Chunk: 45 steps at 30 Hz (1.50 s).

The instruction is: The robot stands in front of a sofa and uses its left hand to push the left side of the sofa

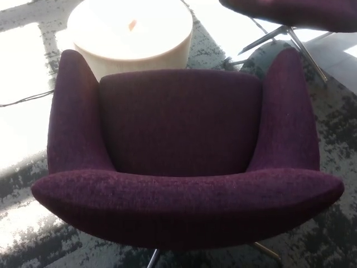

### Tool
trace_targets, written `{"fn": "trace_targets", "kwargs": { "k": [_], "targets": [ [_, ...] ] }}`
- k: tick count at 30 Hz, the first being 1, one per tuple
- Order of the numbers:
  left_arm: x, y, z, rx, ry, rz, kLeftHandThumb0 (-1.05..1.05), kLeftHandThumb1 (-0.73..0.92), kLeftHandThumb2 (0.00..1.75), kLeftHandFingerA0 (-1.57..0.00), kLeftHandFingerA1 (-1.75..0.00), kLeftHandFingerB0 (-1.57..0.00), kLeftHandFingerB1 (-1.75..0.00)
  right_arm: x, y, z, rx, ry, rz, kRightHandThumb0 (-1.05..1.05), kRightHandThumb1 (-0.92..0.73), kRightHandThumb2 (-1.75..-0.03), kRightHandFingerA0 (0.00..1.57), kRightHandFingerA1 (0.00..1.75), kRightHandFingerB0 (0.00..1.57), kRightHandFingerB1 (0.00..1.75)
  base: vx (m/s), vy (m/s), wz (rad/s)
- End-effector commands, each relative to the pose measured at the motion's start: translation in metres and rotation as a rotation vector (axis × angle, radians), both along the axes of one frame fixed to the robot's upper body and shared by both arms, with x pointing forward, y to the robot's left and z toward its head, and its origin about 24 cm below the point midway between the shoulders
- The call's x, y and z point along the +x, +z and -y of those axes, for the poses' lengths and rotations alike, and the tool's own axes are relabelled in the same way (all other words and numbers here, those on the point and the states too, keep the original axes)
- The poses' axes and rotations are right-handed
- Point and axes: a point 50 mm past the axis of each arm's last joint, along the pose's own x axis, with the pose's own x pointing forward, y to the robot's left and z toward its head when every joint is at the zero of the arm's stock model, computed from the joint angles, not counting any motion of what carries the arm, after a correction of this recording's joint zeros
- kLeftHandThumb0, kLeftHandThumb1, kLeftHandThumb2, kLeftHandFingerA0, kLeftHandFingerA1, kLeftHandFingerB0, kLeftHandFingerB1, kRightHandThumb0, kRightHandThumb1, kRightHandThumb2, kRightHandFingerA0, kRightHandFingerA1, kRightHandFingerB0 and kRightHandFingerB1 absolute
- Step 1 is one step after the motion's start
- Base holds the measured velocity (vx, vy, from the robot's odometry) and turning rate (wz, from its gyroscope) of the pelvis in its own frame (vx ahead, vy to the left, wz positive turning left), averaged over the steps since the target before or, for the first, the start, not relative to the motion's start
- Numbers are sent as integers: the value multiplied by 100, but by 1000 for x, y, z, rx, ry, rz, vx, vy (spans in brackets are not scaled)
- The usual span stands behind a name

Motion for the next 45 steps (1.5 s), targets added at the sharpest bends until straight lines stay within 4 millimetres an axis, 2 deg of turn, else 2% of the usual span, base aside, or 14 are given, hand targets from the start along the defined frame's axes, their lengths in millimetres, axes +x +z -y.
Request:
{"fn": "trace_targets", "kwargs": {
  "k": [1,15,16,22,24,28,29,33,36,37,40,41,43,45],
  "targets": [
    [9,15,-10,-45,-6,186,-74,71,107,-5,-44,-4,-34,11,13,0,9,45,175,-54,-31,-111,14,73,3,66,0,0,0],
    [97,86,-65,70,41,516,-95,76,109,-12,-42,-7,-37,12,15,7,30,-11,190,-53,-29,-110,11,70,3,66,1,-1,0],
    [104,92,-68,89,36,534,-37,44,106,0,-47,0,-47,12,15,7,30,-11,191,-54,-29,-110,8,69,1,65,0,0,0],
    [130,117,-79,147,20,602,-36,51,110,0,-47,0,-47,11,14,7,20,0,191,-105,-64,-129,20,87,11,81,0,0,0],
    [146,131,-82,160,-20,626,-84,81,112,0,-39,-13,-27,13,15,7,17,-3,193,-105,-64,-129,21,87,10,81,0,0,0],
    [163,140,-81,173,-20,637,-77,92,69,-11,-31,-11,-23,13,16,8,14,-3,197,-105,-92,-81,12,113,1,105,0,0,0],
    [167,141,-80,176,-26,636,-83,77,97,-11,-42,-7,-29,13,16,8,15,-2,196,-105,-65,-129,21,86,13,81,0,0,0],
    [188,150,-74,190,-72,597,-87,77,111,-3,-33,-15,-31,13,15,7,28,-8,192,-105,-89,-83,8,113,1,106,0,0,0],
    [200,154,-67,192,-103,588,-90,77,111,-3,-31,-15,-30,12,15,5,33,-2,196,-105,-63,-128,19,86,9,79,0,0,0],
    [203,154,-66,186,-102,575,-90,76,111,-4,-29,-15,-31,12,15,5,44,-11,196,-105,-90,-82,11,117,1,108,0,0,0],
    [213,157,-59,208,-115,555,-90,77,111,-1,-31,-15,-31,12,14,4,42,-1,195,-105,-63,-128,20,87,11,81,0,0,0],
    [216,157,-57,208,-117,555,-90,78,112,0,-31,-15,-29,12,14,3,50,-5,197,-105,-92,-77,15,111,9,104,0,0,0],
    [220,158,-52,209,-137,564,-84,92,72,-9,-27,-10,-24,12,15,2,57,-4,197,-105,-63,-131,22,89,14,83,0,0,0],
    [228,159,-44,198,-178,550,-78,76,115,0,-29,-5,-25,13,15,1,60,-4,202,-105,-88,-83,11,125,6,120,0,0,0]
  ]
}}
